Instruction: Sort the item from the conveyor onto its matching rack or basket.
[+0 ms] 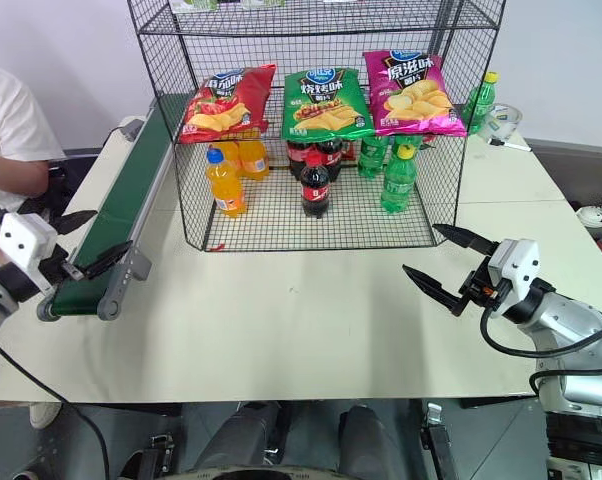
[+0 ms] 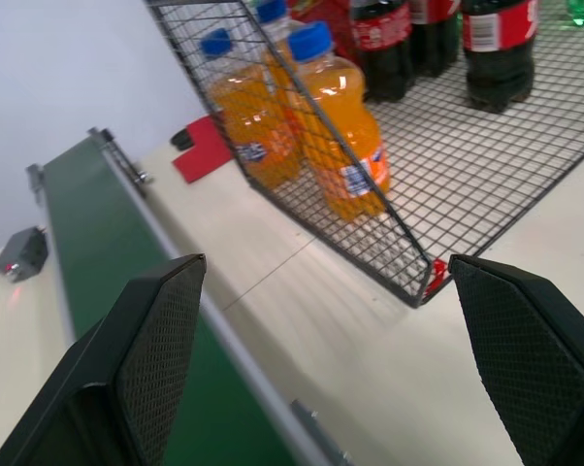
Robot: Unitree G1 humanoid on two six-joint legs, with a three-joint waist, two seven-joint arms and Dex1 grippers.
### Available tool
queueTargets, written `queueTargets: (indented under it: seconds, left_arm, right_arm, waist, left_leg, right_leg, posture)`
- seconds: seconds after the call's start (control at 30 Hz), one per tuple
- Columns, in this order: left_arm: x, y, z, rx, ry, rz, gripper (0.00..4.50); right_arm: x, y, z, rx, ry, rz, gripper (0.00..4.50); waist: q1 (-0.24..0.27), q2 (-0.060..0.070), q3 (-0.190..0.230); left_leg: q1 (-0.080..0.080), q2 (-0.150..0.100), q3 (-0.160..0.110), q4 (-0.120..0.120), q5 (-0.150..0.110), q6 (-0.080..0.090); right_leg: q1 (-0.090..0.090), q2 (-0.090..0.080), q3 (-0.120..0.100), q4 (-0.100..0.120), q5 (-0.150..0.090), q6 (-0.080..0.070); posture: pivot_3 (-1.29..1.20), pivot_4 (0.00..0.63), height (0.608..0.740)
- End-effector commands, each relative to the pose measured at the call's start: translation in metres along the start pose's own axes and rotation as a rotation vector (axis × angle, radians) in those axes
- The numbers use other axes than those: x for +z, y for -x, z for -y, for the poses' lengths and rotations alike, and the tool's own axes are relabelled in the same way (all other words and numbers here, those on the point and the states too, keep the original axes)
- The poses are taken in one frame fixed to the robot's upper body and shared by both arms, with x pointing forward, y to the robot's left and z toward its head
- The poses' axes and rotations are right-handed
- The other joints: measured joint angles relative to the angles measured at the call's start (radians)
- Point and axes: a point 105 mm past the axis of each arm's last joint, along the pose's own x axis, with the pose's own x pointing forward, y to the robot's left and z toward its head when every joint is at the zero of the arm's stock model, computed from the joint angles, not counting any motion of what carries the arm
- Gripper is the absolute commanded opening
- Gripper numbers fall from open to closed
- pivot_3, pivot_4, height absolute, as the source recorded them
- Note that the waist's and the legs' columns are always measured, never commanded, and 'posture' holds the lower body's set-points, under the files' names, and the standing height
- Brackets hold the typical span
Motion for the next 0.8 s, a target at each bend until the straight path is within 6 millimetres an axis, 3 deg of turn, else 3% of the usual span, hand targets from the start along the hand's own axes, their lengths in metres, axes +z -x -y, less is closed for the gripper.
queueTargets:
  seconds: [0.03, 0.8]
  left_arm:
    - [0.0056, 0.0032, -0.0032, 0.007, -0.034, 0.012, 4.19]
    - [-0.0012, 0.0050, 0.0025, -0.044, -0.039, 0.029, 4.19]
  right_arm:
    - [0.0086, 0.0039, 0.0034, -0.013, 0.042, 0.014, 4.50]
    - [0.0085, 0.0127, 0.0012, -0.013, 0.044, -0.010, 4.50]
  waist:
    - [-0.002, 0.000, 0.000]
    - [0.001, 0.000, 0.000]
  left_leg:
    - [0.000, 0.000, 0.000, 0.000, 0.000, 0.000]
    - [0.000, 0.000, 0.000, -0.001, 0.000, 0.000]
  right_leg:
    - [0.000, 0.000, 0.000, 0.000, 0.000, 0.000]
    - [0.000, 0.000, 0.000, 0.000, 0.000, 0.000]
  posture:
    - [0.00, 0.150, 0.740]
    - [0.00, 0.150, 0.740]
